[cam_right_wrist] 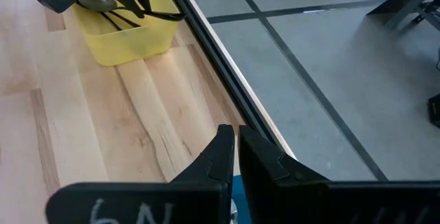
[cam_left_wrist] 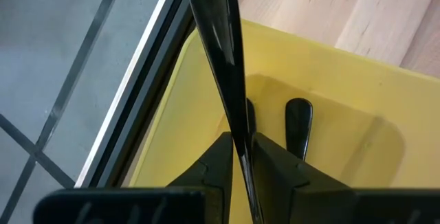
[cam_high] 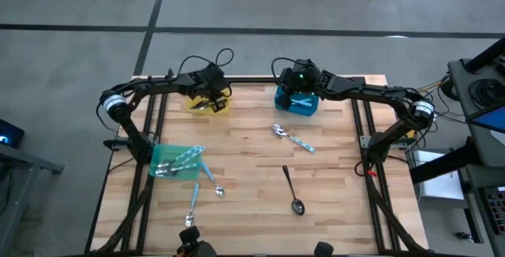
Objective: Sort silverware by color (type)
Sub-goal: Put the black spoon into the yellow bin
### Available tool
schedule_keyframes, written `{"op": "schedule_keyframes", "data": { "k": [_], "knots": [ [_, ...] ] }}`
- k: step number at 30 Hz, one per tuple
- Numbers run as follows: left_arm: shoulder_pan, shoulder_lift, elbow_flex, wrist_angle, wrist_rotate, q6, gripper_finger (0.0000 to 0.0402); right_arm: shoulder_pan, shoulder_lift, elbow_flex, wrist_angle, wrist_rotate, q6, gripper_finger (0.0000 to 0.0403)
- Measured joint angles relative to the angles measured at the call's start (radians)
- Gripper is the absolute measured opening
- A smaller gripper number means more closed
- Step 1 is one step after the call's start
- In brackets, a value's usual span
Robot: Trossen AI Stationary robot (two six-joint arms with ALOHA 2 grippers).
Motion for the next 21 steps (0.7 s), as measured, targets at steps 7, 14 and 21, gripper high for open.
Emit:
{"op": "schedule_keyframes", "data": {
  "k": [7, 14, 21],
  "knots": [
    [0.0, -0.006, 0.003, -0.01, -0.007, 0.0, 0.0036, 0.0, 0.0, 0.0, 0.0, 0.0, 0.0, 0.0013],
    [0.0, -0.021, 0.057, -0.134, -0.05, 0.0, 0.0036, 0.0, 0.0, 0.0, 0.0, 0.0, 0.001, 0.0013],
    [0.001, -0.026, 0.098, -0.184, -0.02, 0.014, 0.0036, 0.0, 0.0, 0.0, 0.0, 0.0, 0.003, 0.0013]
  ]
}}
